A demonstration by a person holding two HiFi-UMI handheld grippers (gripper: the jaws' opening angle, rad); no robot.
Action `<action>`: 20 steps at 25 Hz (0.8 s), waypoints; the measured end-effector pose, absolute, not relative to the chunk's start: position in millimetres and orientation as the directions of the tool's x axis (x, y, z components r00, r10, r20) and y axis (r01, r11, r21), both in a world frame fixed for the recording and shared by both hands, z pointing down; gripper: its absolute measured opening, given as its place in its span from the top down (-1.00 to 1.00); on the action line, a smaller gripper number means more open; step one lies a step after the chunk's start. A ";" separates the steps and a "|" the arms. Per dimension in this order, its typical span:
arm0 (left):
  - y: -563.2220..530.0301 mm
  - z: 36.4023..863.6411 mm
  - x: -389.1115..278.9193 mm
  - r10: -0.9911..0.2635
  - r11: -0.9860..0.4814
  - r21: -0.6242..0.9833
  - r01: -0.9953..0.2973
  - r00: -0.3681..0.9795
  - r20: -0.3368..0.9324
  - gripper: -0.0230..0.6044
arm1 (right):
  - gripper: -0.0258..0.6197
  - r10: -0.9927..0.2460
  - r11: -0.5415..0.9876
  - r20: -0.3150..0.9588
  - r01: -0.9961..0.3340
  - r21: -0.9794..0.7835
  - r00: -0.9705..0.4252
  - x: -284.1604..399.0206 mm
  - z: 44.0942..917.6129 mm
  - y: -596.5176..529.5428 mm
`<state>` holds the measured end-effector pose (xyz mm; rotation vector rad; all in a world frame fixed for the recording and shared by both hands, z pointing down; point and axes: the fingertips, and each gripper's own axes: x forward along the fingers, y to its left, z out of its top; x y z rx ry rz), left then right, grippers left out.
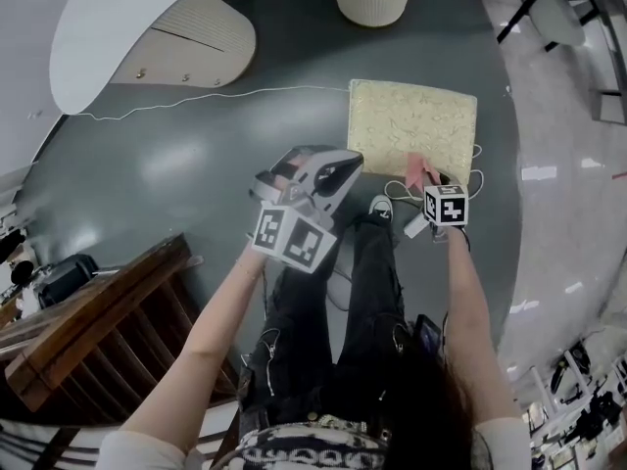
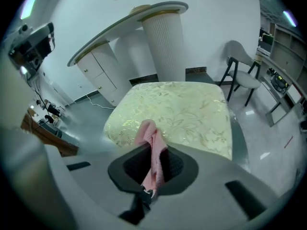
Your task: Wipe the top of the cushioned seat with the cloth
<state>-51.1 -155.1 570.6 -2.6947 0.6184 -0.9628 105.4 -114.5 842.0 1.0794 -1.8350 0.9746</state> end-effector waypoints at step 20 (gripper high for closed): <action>-137.1 569.8 -12.6 -0.413 -0.905 -0.341 -0.253 0.712 0.568 0.90 | 0.89 -0.390 0.162 0.902 -0.978 -0.133 -0.188 239.8 825.2 -98.3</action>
